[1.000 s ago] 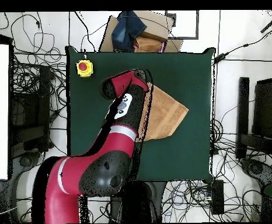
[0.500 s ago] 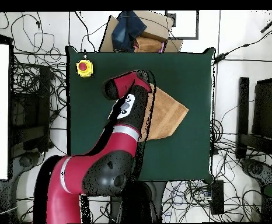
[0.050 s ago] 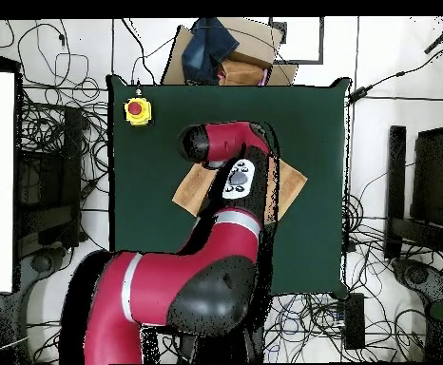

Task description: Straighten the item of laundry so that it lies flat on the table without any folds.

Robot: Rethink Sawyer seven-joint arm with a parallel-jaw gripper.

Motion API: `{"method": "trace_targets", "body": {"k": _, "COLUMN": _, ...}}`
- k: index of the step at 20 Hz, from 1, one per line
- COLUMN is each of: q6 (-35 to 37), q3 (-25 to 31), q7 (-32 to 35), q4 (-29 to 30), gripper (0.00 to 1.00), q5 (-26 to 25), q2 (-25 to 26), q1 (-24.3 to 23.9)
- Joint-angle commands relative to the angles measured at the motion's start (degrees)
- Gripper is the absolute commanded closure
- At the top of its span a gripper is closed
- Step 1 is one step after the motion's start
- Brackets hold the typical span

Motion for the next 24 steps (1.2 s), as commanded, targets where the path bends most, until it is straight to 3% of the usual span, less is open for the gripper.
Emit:
{"method": "trace_targets", "body": {"k": 1, "q6": 4.32, "q3": 14.82, "q7": -13.47, "q4": 10.97, "gripper": 0.00, "q5": -1.05, "q2": -3.25, "q1": -3.09}}
{"method": "trace_targets", "body": {"k": 5, "q6": -0.29, "q3": 16.85, "q7": -10.97, "q4": 7.21, "gripper": 0.00, "q5": -2.41, "q2": 1.71, "q1": -3.17}}
{"method": "trace_targets", "body": {"k": 8, "q6": -2.75, "q3": 21.13, "q7": -10.96, "q4": 7.84, "gripper": 0.00, "q5": -1.30, "q2": 3.24, "q1": -4.62}}
{"method": "trace_targets", "body": {"k": 12, "q6": -2.46, "q3": 14.60, "q7": -1.89, "q4": 3.43, "gripper": 0.00, "q5": -3.84, "q2": 4.92, "q1": 0.98}}
{"method": "trace_targets", "body": {"k": 15, "q6": 1.50, "q3": 16.54, "q7": -5.52, "q4": 0.23, "gripper": 0.00, "q5": -3.02, "q2": 7.69, "q1": 0.09}}
{"method": "trace_targets", "body": {"k": 24, "q6": 0.18, "q3": 17.89, "q7": -7.43, "q4": -5.86, "gripper": 0.00, "q5": -3.43, "q2": 12.64, "q1": 0.41}}
